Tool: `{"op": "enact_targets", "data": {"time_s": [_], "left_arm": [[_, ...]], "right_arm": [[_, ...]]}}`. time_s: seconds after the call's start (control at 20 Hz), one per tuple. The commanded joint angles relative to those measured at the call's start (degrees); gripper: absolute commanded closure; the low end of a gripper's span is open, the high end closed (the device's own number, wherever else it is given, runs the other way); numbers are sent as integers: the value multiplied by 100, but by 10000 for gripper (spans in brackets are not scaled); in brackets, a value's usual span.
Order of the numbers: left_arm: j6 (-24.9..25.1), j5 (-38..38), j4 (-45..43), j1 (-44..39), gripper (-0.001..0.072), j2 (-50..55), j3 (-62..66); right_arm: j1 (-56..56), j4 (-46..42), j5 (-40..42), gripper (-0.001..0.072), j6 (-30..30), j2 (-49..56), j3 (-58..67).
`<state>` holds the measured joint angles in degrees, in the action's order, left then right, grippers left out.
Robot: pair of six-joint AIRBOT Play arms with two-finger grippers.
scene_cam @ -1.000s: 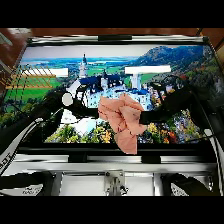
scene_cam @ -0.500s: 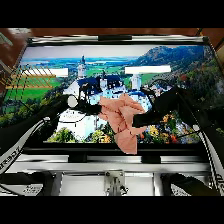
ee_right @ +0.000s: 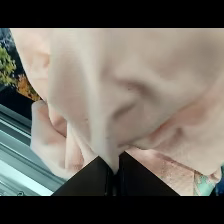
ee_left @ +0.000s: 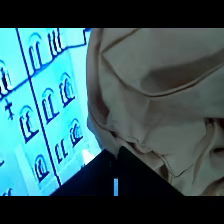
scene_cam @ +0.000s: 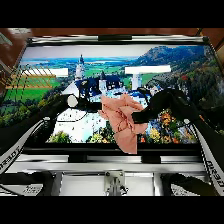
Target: Fold the shirts.
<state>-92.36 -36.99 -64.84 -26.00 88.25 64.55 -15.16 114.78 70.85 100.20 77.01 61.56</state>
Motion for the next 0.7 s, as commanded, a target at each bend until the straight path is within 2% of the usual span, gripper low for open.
{"op": "enact_targets", "data": {"time_s": [0.0, 0.15, 0.25, 0.4, 0.5, 0.65], "left_arm": [[188, -175, -568, 116, 676, -468, 234], [188, -693, -2072, 369, 676, -1488, 990], [168, -979, -2677, 599, 676, -2229, 1725], [76, -883, -2686, 890, 675, -3259, 2758], [-37, -850, -2688, 964, 676, -3823, 3189], [-92, -1058, -2693, 999, 676, -4500, 3289]], "right_arm": [[4, -160, -39, 645, 146, -503, 505], [11, -1381, -111, 645, 109, -1469, 1521], [11, -2321, -448, 645, -22, -2155, 2192], [9, -2640, -1486, 645, -127, -3060, 2868], [9, -2640, -1989, 645, -529, -3532, 2979], [4, -2636, -1381, 645, -935, -3840, 2979]]}}
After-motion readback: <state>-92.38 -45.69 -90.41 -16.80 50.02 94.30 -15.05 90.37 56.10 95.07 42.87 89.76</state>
